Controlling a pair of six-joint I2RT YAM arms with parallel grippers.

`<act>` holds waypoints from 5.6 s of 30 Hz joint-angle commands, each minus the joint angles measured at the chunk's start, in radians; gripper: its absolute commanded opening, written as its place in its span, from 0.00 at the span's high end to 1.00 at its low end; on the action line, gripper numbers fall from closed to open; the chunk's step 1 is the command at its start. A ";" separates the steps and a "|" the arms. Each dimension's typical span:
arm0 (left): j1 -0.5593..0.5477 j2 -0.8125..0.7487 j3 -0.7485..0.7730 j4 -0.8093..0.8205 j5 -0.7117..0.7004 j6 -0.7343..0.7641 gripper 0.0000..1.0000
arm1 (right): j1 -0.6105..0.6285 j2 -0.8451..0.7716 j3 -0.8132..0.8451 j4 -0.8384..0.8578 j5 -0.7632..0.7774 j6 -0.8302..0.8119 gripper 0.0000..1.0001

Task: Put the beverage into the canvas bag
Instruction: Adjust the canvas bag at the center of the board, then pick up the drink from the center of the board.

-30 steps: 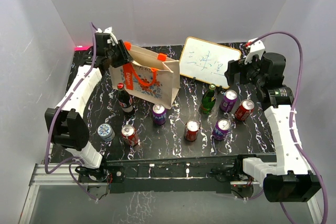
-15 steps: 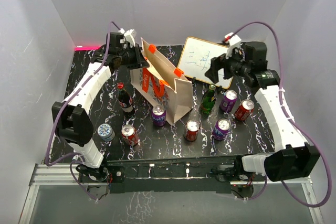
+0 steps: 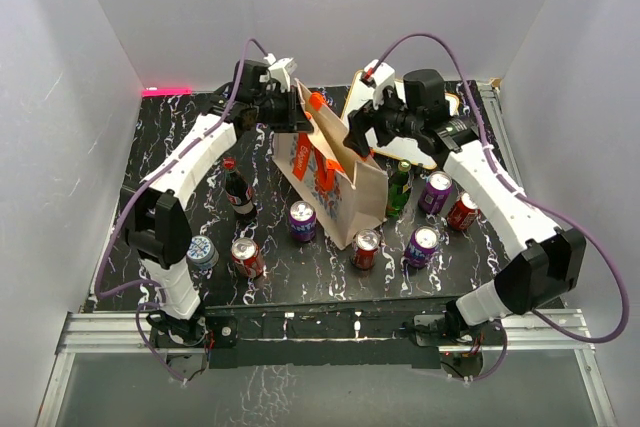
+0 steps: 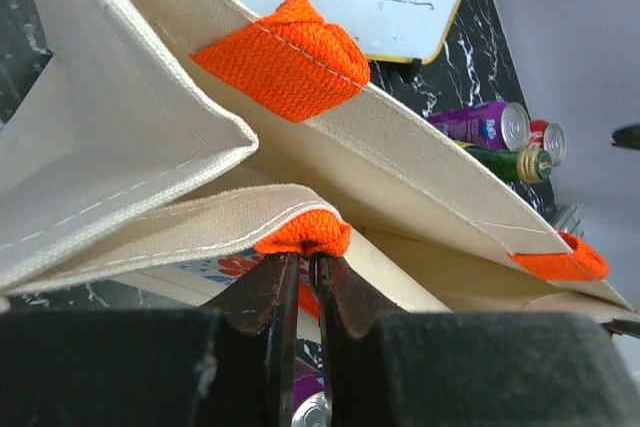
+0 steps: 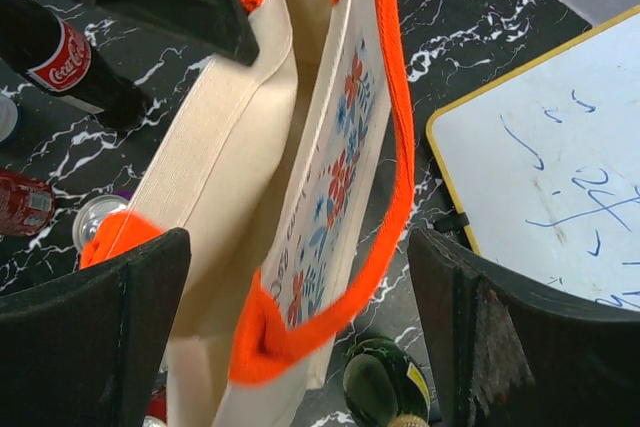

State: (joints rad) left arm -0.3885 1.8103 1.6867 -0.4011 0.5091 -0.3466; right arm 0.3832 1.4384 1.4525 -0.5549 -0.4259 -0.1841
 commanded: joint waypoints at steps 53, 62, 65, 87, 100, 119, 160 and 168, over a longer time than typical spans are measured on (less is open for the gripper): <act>-0.029 -0.006 0.238 -0.575 -0.107 0.444 1.00 | 0.000 0.064 -0.013 0.046 0.548 -0.113 0.81; -0.030 0.019 0.190 -0.484 -0.082 0.392 1.00 | 0.004 0.063 0.048 -0.056 0.391 -0.127 0.46; -0.030 0.019 0.183 -0.473 -0.063 0.386 1.00 | 0.005 0.038 0.069 -0.077 0.368 -0.132 0.31; -0.030 0.022 0.156 -0.355 -0.090 0.331 1.00 | -0.195 -0.338 -0.144 -0.297 -0.018 -0.265 0.09; -0.030 -0.005 0.117 -0.328 -0.064 0.319 1.00 | -0.306 -0.441 -0.391 -0.534 -0.079 -0.499 0.05; -0.030 -0.036 0.084 -0.316 -0.085 0.336 1.00 | -0.178 -0.431 -0.650 -0.407 0.148 -0.524 0.09; -0.030 -0.038 0.052 -0.268 -0.076 0.355 1.00 | -0.179 -0.436 -0.491 -0.433 0.045 -0.517 0.92; -0.030 -0.046 0.045 -0.240 -0.018 0.376 1.00 | -0.178 -0.443 -0.227 -0.513 -0.016 -0.488 0.92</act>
State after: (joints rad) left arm -0.4210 1.8046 1.7382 -0.6590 0.4339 0.0120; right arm 0.2020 1.0229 1.0588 -1.0775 -0.3729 -0.6937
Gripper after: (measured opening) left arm 0.027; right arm 0.671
